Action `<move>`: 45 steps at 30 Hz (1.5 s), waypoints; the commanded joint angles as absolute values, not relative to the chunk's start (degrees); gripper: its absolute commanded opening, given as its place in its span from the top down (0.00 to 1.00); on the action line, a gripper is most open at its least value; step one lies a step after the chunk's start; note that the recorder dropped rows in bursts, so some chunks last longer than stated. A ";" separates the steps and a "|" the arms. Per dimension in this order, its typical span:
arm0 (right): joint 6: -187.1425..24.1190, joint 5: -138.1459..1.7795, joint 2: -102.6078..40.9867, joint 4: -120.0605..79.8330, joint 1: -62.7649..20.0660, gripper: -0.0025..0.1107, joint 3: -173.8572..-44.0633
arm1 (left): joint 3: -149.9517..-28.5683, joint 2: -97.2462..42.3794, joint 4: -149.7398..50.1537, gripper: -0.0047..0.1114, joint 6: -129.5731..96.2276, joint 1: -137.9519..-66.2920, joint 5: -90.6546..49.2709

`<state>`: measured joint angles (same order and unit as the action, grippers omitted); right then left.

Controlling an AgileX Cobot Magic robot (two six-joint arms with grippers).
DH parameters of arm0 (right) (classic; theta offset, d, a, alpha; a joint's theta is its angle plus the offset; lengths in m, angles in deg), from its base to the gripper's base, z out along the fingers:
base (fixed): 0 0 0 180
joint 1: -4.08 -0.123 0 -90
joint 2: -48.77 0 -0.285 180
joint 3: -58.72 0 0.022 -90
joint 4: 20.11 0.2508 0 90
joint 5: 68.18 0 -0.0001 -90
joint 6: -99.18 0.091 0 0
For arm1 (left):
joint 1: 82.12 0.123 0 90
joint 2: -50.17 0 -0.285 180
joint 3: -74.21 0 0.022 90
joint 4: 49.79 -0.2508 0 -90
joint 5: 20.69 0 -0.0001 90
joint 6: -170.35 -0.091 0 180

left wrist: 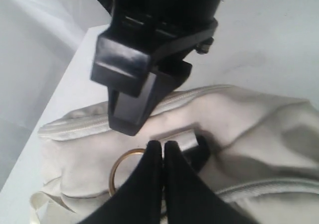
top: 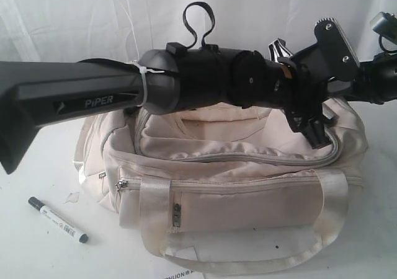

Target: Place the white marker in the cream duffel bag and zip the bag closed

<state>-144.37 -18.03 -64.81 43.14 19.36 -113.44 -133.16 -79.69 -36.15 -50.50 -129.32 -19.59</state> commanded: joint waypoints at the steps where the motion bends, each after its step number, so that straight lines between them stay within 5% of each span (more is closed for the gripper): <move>1: -144.84 -17.98 -64.85 44.17 19.61 0.61 -113.66 | -133.34 -77.43 -36.15 0.96 -48.93 -129.56 -14.31; 5: -144.84 -17.50 -64.85 44.30 19.61 0.69 -113.66 | -133.34 -76.90 -35.64 0.96 -48.79 -129.63 -11.75; 12: -144.97 -19.94 -65.99 47.56 19.61 0.97 -113.90 | -133.34 -76.90 -33.11 0.96 -49.04 -131.70 -9.42; 22: -144.82 -18.15 -69.39 48.51 19.61 0.98 -118.13 | -133.34 -76.53 -33.11 0.96 -49.87 -137.08 -5.06; 35: -143.57 -19.66 -69.73 48.71 19.61 0.98 -118.87 | -132.63 -71.00 -34.42 0.96 -47.83 -137.51 19.88; 45: -143.57 -16.93 -69.73 48.60 19.61 0.98 -118.87 | -121.96 -62.94 -39.31 0.96 -47.08 -136.63 19.60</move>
